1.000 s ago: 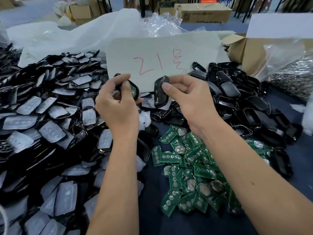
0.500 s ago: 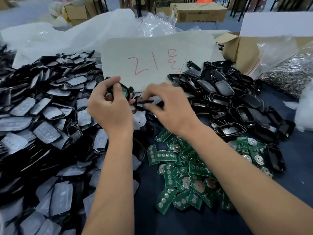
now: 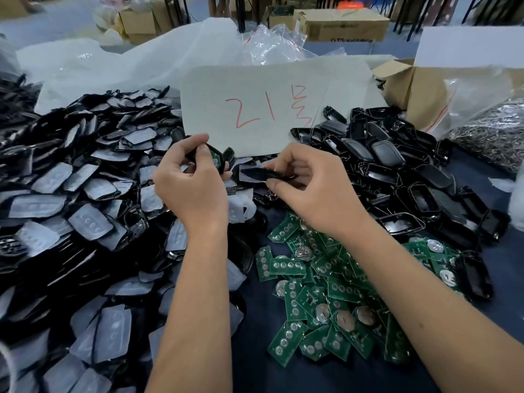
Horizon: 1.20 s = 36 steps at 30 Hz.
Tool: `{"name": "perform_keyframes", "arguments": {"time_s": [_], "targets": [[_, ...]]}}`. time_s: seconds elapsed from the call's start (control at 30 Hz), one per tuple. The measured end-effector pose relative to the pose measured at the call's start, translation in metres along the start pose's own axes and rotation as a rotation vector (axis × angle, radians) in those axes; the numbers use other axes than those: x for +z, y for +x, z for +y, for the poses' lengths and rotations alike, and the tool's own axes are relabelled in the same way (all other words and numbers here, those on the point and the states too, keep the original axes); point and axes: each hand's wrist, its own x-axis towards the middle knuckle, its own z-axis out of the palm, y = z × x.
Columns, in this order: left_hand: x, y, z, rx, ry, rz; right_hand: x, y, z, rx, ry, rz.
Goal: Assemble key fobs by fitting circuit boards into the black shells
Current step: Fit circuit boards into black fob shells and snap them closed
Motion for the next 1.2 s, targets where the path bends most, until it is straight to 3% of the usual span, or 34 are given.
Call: {"name": "perform_keyframes", "arguments": {"time_s": [0.07, 0.2, 0.27, 0.33, 0.43, 0.5, 0.6, 0.7, 0.77, 0.9, 0.93, 1.03, 1.2], "targets": [[0.001, -0.001, 0.000, -0.007, -0.009, -0.018, -0.004, 0.000, -0.001, 0.105, 0.094, 0.007], [0.001, -0.002, 0.000, -0.012, -0.018, -0.065, -0.015, -0.002, -0.002, 0.419, 0.759, 0.035], [0.001, -0.004, 0.001, -0.008, -0.021, -0.098, -0.020, -0.004, -0.002, 0.498, 0.914, 0.054], [0.003, -0.006, 0.004, -0.008, -0.046, -0.152, -0.025, -0.008, -0.001, 0.404, 0.728, 0.141], [0.008, -0.014, 0.006, -0.035, -0.094, -0.322, -0.038, -0.018, 0.003, 0.008, 0.037, 0.318], [0.014, -0.023, 0.007, -0.048, -0.079, -0.462, -0.050, -0.024, 0.008, -0.245, -0.228, 0.327], [0.025, -0.038, 0.007, -0.139, -0.096, -0.583, -0.061, -0.031, 0.017, -0.413, -0.443, 0.320], [0.032, -0.046, 0.008, -0.316, -0.179, -0.645, -0.064, -0.035, 0.019, -0.410, -0.460, 0.357], [0.035, -0.049, 0.009, -0.399, -0.223, -0.666, -0.059, -0.037, 0.015, -0.315, -0.297, 0.387], [0.039, -0.055, 0.010, -0.489, -0.315, -0.704, -0.047, -0.034, 0.002, 0.130, 0.738, 0.414], [0.040, -0.056, 0.011, -0.510, -0.357, -0.725, -0.045, -0.033, 0.001, 0.232, 0.903, 0.394], [0.042, -0.062, 0.013, -0.573, -0.468, -0.764, -0.044, -0.036, 0.003, 0.424, 1.050, 0.320], [0.043, -0.065, 0.013, -0.572, -0.447, -0.812, -0.047, -0.034, 0.009, 0.434, 0.999, 0.166]]}}
